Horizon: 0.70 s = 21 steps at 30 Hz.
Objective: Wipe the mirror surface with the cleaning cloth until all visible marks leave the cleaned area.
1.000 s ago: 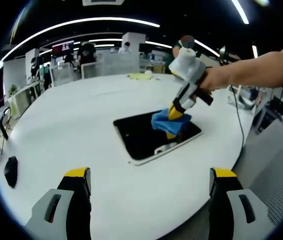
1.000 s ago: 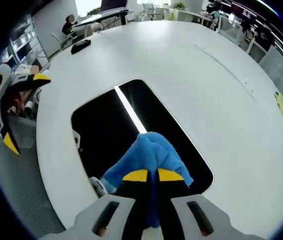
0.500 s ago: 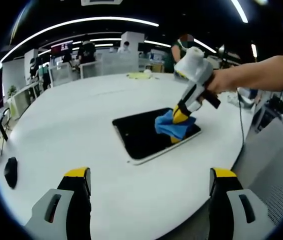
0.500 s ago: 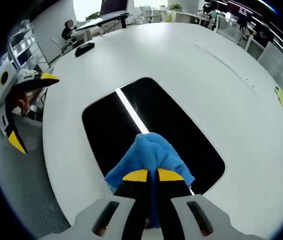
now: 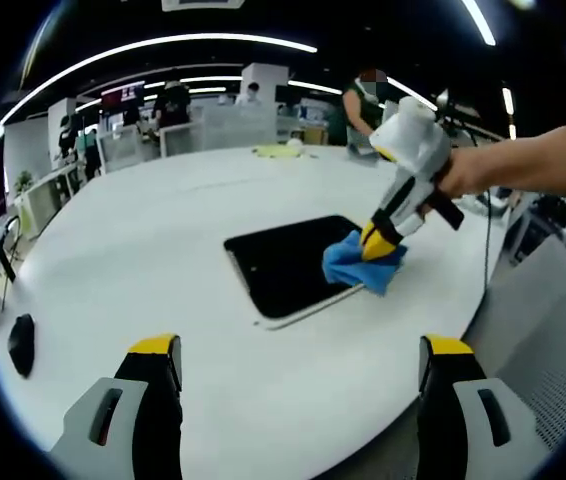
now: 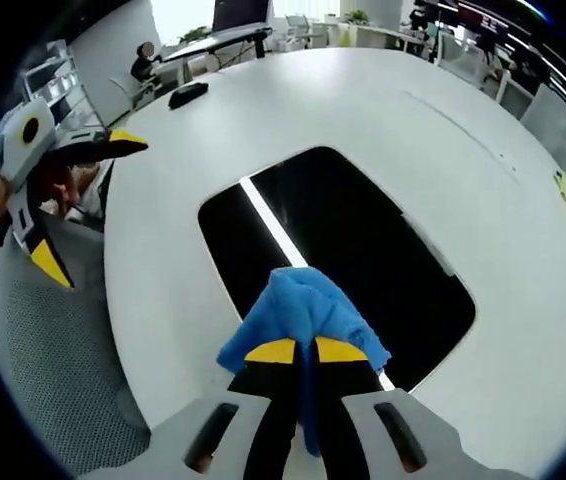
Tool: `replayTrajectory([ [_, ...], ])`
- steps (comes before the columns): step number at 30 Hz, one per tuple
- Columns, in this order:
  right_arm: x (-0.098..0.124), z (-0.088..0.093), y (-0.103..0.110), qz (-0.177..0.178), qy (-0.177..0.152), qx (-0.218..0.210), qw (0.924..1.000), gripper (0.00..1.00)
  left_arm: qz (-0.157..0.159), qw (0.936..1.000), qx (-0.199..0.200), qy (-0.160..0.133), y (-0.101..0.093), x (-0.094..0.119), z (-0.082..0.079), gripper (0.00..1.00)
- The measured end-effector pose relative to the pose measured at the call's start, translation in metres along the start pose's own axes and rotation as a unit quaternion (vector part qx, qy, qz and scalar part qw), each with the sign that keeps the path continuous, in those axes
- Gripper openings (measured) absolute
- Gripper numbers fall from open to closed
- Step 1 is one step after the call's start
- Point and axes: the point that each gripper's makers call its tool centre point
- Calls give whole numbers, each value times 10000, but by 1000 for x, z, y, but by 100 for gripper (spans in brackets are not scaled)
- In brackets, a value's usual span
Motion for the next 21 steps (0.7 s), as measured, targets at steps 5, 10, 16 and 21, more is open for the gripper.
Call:
replayTrajectory([
  [5,1,4,5,-80,-22,-60,9999,0,-1,10000,7,2,0,0,0,99],
  [10,2,7,10,-103,-56,-35,9999,0,-25,10000,18,-16,1,1,0,99],
  [16,2,7,10,-113,-64,-55,9999,0,-17,10000,3,-2,0,1,0,99],
  [21,2,7,10,-114,-80,-71,9999,0,-21,10000,4,-7,0,1,0,99],
])
Point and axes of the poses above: the point that each gripper's makers call its tool centre point, and the gripper's own axes: x roughly backward along the fingers, y roughly to its left, z roughly out of its underside, and after that the axes turned 9 degrees about y, right-handed
